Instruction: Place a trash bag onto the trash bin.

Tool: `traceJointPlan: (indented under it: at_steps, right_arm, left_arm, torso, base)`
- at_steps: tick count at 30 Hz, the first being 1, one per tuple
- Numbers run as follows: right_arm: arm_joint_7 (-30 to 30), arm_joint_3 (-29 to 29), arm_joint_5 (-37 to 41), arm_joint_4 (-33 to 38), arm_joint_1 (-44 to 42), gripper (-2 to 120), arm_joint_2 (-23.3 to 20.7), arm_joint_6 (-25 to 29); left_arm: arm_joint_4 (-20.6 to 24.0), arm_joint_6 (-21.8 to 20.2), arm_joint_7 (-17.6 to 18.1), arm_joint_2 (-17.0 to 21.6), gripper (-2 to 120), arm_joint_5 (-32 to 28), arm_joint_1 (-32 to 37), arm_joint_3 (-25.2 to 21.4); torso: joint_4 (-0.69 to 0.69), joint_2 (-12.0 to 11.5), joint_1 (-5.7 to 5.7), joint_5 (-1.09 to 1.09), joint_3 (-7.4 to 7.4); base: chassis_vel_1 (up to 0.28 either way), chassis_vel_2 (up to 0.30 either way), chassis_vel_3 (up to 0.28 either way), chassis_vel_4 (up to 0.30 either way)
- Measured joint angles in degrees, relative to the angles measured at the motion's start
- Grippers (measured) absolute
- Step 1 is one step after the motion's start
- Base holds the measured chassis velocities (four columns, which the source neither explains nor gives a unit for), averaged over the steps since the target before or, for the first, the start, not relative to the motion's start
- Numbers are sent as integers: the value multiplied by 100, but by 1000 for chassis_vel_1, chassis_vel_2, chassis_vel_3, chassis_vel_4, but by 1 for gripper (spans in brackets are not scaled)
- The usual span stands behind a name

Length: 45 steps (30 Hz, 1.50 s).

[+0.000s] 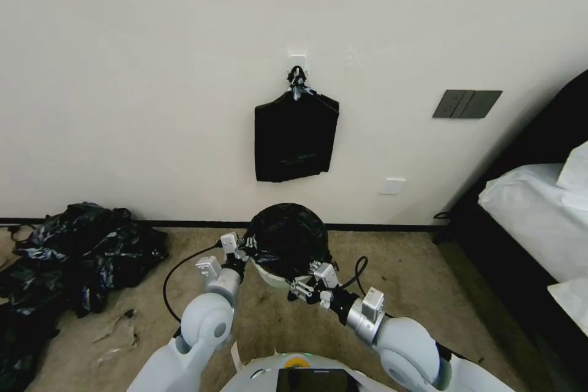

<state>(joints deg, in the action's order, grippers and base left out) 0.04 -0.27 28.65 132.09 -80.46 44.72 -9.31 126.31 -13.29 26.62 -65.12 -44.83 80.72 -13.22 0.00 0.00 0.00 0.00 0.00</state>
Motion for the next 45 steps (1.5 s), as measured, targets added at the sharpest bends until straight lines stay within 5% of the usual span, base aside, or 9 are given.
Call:
traceJointPlan:
  at_steps: [13, 28, 45]
  right_arm:
    - [142, -179, 14, -94, 306, 0, -133, 6]
    - [-477, -204, -820, 83, -258, 0, -371, 571]
    - [-251, -682, -1725, -1129, -292, 0, 594, 999]
  left_arm:
    - [-37, 0, 4, -78, 6, -53, -6, 39]
    - [-56, -108, 301, -129, 6, -381, -307, 23]
    - [176, -167, 671, -240, 6, -968, -301, -70]
  torso:
    - [0, 0, 0, 0, 0]
    - [0, 0, 0, 0, 0]
    - [0, 0, 0, 0, 0]
  base:
    - [0, 0, 0, 0]
    - [0, 0, 0, 0]
    - [0, 0, 0, 0]
